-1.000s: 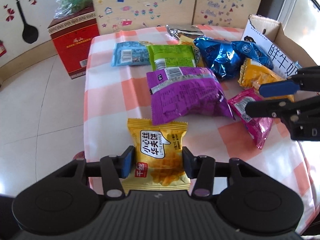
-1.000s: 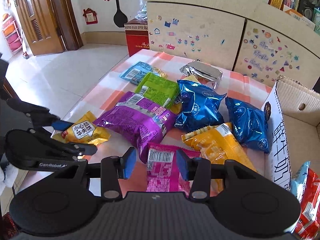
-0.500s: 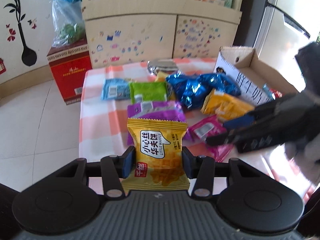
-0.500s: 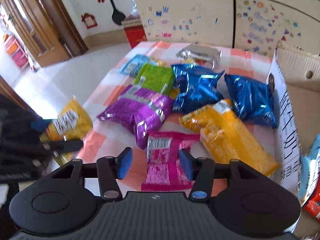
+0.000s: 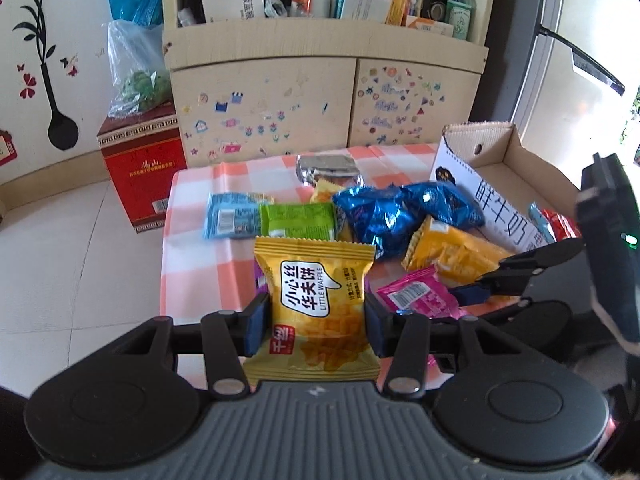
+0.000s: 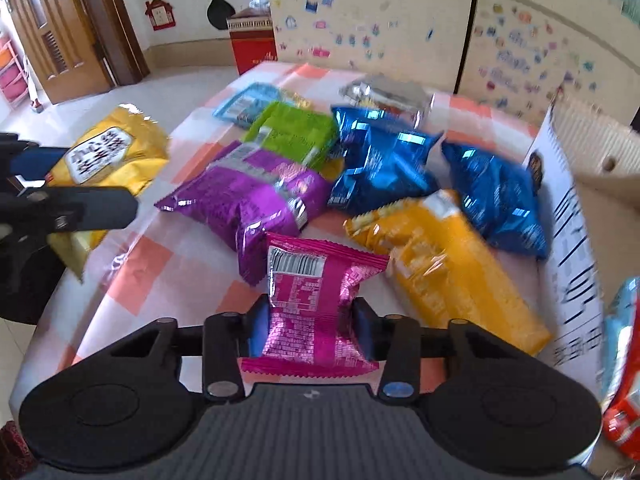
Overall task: Organize snacks
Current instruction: 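Lift the pink and yellow packets and carry both toward the cardboard box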
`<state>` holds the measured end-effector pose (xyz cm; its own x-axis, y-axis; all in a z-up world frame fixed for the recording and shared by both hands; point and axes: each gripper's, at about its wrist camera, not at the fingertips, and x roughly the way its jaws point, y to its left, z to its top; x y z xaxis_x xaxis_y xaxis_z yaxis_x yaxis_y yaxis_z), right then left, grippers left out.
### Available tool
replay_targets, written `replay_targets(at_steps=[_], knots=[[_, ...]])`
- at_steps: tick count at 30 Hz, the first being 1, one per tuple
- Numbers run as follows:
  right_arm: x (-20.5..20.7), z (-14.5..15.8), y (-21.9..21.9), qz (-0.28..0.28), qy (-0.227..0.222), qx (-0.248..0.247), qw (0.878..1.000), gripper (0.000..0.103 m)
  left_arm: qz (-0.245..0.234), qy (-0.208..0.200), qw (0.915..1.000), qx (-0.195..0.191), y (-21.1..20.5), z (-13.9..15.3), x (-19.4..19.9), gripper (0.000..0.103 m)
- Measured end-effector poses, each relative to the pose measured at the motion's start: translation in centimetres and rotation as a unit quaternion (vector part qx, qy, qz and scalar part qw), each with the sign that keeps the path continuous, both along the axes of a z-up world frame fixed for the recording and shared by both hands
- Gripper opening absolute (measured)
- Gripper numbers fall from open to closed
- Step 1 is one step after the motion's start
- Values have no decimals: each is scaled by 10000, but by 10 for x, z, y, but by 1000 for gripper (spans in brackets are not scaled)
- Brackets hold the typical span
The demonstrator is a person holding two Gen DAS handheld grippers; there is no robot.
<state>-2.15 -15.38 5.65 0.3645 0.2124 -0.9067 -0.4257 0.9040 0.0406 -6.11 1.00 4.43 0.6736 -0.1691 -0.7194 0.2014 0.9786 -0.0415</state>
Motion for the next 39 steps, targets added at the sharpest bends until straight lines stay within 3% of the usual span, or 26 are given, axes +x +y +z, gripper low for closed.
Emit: replay_targets(at_steps=[13, 23, 39], knots=[[7, 76, -28, -427, -1030, 443, 9928, 48, -16, -402, 9992, -69, -20, 25, 25, 48], [7, 106, -60, -806, -1517, 397, 9843, 48, -382, -639, 9972, -106, -58, 46, 41, 48], [10, 141, -147, -2278, -1974, 571, 9518, 48, -1036, -649, 9914, -470, -156, 57, 71, 49]])
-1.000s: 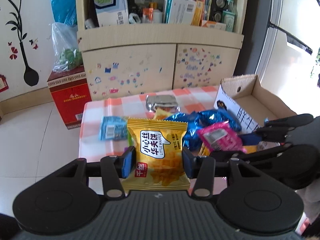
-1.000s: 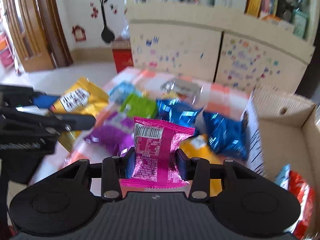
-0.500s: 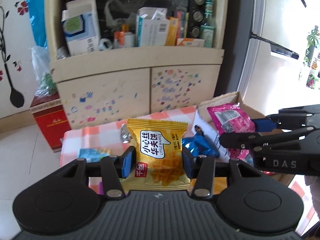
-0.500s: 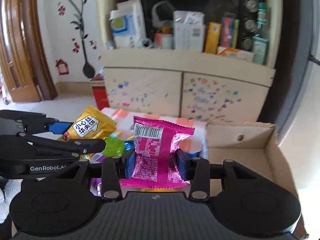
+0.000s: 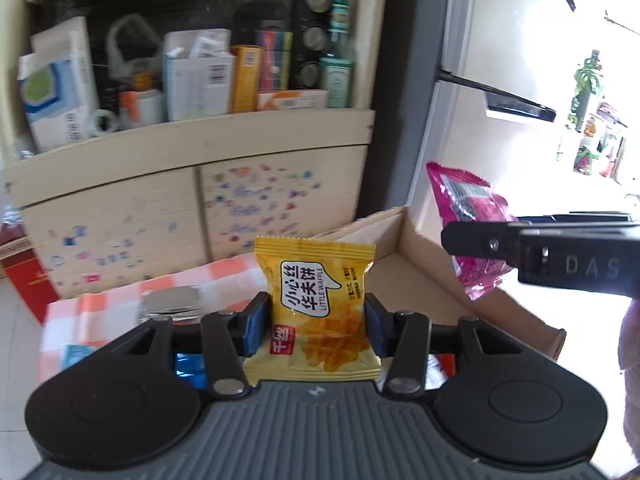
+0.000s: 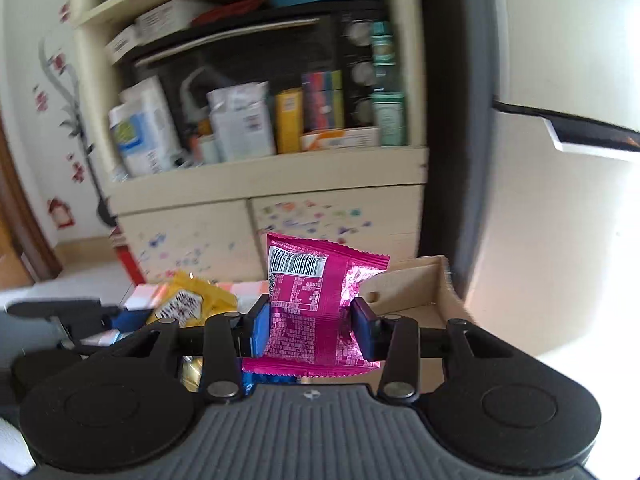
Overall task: Organize snacks
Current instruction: 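Lift the pink and yellow packets and carry both toward the cardboard box, then lower both packets into the box and open both grippers, then move both tools from the box back over the snack pile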
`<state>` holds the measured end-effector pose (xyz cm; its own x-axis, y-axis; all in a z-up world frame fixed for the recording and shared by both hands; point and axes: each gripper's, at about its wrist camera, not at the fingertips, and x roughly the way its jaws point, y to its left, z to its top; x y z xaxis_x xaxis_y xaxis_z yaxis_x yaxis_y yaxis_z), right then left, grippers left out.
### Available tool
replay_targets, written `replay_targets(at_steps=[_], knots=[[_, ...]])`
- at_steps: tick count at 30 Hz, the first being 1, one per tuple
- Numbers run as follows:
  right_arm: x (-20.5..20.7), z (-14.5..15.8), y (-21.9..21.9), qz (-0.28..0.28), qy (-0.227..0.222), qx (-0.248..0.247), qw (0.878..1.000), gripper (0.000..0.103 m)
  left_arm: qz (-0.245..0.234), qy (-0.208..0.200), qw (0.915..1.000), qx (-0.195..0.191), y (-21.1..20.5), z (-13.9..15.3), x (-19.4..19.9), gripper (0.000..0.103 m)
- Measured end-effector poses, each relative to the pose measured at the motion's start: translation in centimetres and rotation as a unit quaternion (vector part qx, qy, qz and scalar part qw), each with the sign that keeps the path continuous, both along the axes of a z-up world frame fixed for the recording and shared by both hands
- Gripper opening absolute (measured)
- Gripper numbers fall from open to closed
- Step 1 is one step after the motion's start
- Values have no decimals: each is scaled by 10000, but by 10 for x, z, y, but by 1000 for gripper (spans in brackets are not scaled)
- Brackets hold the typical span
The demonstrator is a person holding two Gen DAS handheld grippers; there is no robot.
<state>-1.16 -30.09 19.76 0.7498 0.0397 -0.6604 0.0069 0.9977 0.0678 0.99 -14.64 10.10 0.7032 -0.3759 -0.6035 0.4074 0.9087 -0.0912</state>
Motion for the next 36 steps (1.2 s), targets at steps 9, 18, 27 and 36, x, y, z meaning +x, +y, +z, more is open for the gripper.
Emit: replay_targets(at_steps=[9, 18, 27, 36], knots=[[2, 0, -31, -738, 91, 224, 9970, 48, -347, 235, 9991, -70, -60, -15, 18, 49], [4, -5, -48, -1333, 178, 457, 9899, 58, -431, 383, 9983, -86, -86, -28, 28, 79], [1, 3, -47, -1257, -126, 807, 9887, 85, -489, 297, 9983, 99, -62, -16, 30, 90], [13, -6, -25, -849, 46, 720, 9938, 86, -172, 608, 9975, 326, -15, -23, 36, 90]])
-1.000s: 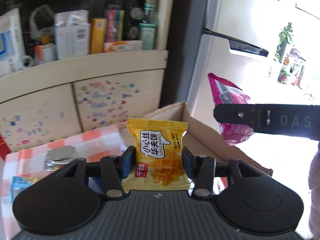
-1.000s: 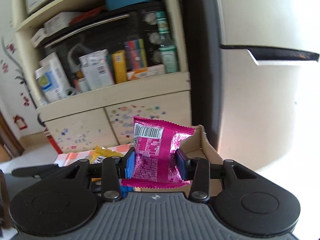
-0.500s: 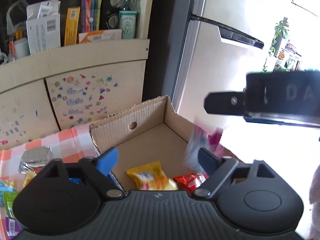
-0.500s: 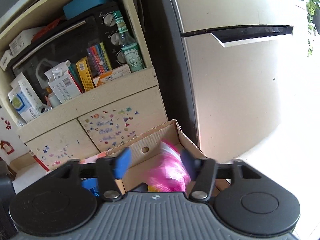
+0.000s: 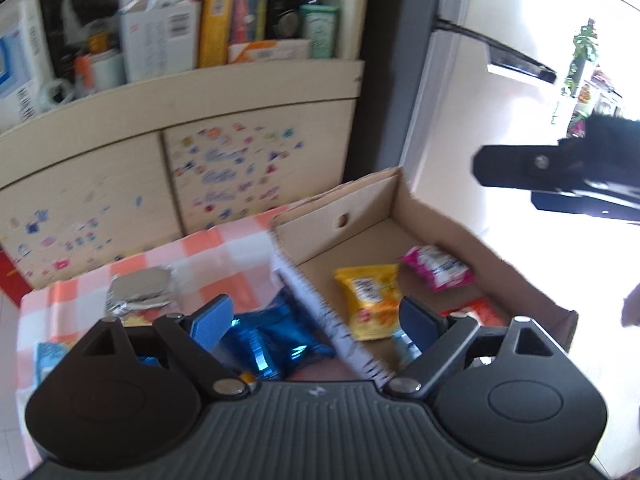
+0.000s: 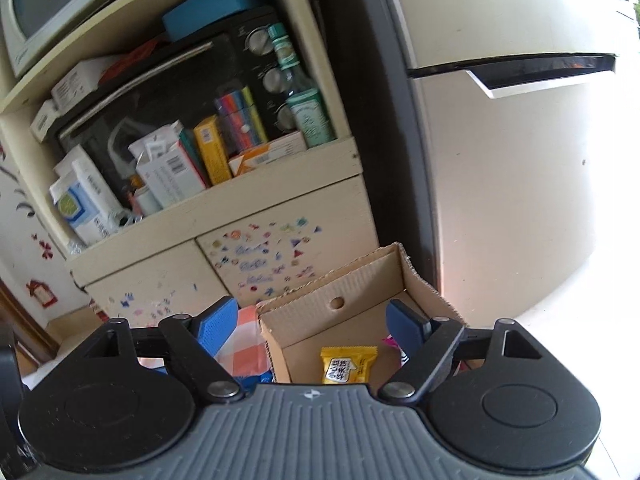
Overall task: Organize snacks
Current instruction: 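Move both tools from the box back over the snack pile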
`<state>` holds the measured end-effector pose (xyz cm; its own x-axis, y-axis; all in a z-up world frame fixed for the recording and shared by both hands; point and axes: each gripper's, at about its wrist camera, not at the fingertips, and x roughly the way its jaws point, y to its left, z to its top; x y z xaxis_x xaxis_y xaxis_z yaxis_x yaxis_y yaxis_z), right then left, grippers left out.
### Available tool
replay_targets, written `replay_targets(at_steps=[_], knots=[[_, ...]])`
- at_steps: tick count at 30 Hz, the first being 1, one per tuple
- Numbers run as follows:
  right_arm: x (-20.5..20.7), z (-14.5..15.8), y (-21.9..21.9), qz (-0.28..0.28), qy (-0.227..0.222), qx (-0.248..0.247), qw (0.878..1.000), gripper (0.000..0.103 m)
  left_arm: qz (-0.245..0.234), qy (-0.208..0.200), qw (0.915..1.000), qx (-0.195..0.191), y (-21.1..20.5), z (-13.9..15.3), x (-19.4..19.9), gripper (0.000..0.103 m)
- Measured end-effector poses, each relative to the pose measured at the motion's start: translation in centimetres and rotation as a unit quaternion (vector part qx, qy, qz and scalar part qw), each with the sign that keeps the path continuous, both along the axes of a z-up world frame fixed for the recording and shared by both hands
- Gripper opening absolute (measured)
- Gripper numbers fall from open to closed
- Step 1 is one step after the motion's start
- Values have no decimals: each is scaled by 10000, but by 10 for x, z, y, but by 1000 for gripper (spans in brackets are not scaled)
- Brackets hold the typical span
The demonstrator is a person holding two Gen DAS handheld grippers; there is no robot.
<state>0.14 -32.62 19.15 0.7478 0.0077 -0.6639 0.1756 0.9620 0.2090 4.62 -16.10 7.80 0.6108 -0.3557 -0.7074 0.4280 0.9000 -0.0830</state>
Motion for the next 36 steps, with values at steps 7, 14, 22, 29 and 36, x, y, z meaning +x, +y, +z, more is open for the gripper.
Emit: replay_targets(at_steps=[7, 14, 22, 29, 36], knots=[[7, -9, 19, 424, 120, -112, 9990, 87, 181, 103, 9997, 111, 49, -6, 3, 90], [13, -26, 50, 1135, 349, -258, 9926, 88, 422, 252, 9986, 181, 100, -18, 7, 91], [14, -58, 90, 2133, 794, -546, 9722, 88, 879, 654, 9940, -13, 141, -50, 7, 92], [18, -89, 108, 2561, 1254, -604, 9566, 88, 983, 991, 9902, 107, 152, -74, 8, 92], [23, -109, 118, 2613, 1589, -825, 9485, 88, 1433, 866, 9855, 288, 154, -84, 21, 96]])
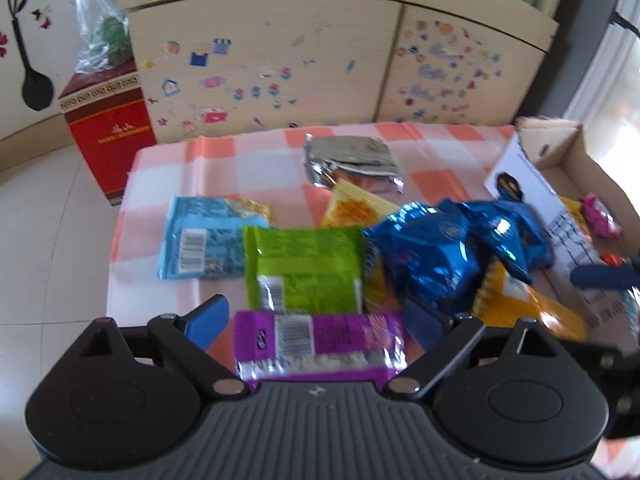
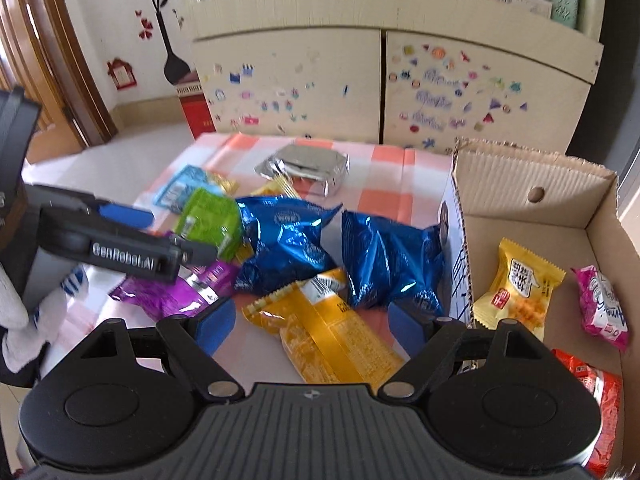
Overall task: Organize snacks
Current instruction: 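Move both tools from the box back over the snack pile, then grasp the long yellow packet with the right gripper while left gripper approaches purple packet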
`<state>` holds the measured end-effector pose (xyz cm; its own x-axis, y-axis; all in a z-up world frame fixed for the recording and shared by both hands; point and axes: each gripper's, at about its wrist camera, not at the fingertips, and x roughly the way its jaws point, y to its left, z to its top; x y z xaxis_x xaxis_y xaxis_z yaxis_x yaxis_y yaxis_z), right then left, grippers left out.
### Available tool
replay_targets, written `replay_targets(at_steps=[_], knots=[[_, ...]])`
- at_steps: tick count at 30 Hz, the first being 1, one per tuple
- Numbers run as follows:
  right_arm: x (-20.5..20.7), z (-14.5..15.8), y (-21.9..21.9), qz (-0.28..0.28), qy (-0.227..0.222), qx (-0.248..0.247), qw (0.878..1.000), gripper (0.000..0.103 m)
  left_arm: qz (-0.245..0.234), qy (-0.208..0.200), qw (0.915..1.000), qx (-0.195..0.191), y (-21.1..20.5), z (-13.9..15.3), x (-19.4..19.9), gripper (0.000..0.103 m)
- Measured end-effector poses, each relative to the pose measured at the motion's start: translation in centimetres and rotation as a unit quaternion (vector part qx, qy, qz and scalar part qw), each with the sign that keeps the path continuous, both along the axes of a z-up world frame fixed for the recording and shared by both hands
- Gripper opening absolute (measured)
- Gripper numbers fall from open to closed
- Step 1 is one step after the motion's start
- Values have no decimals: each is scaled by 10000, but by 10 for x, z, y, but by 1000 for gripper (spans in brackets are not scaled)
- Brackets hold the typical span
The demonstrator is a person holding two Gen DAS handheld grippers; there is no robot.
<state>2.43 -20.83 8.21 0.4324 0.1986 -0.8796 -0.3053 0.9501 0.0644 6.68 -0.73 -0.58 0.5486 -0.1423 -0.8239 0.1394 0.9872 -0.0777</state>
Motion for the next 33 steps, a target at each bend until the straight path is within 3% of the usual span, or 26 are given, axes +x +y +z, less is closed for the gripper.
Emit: replay_targets(at_steps=[9, 19, 23, 27, 29, 33], knots=[[2, -24, 11, 51, 259, -546, 9982, 88, 494, 191, 9974, 485, 10, -19, 14, 97], [-5, -33, 26, 469, 765, -336, 9954, 89, 417, 467, 9968, 500, 42, -26, -9, 98], [-9, -34, 36, 726, 877, -254, 9932, 89, 262, 605, 9975, 235, 54, -25, -25, 98], [-10, -38, 37, 591, 873, -339, 9938, 87, 8, 472, 9976, 508, 53, -24, -46, 98], [-9, -41, 34, 387, 906, -371, 9944, 81, -76, 389, 9975, 577, 53, -22, -56, 98], [-10, -42, 33, 284, 854, -286, 9955, 80, -137, 142, 9995, 248, 61, -7, -76, 98]])
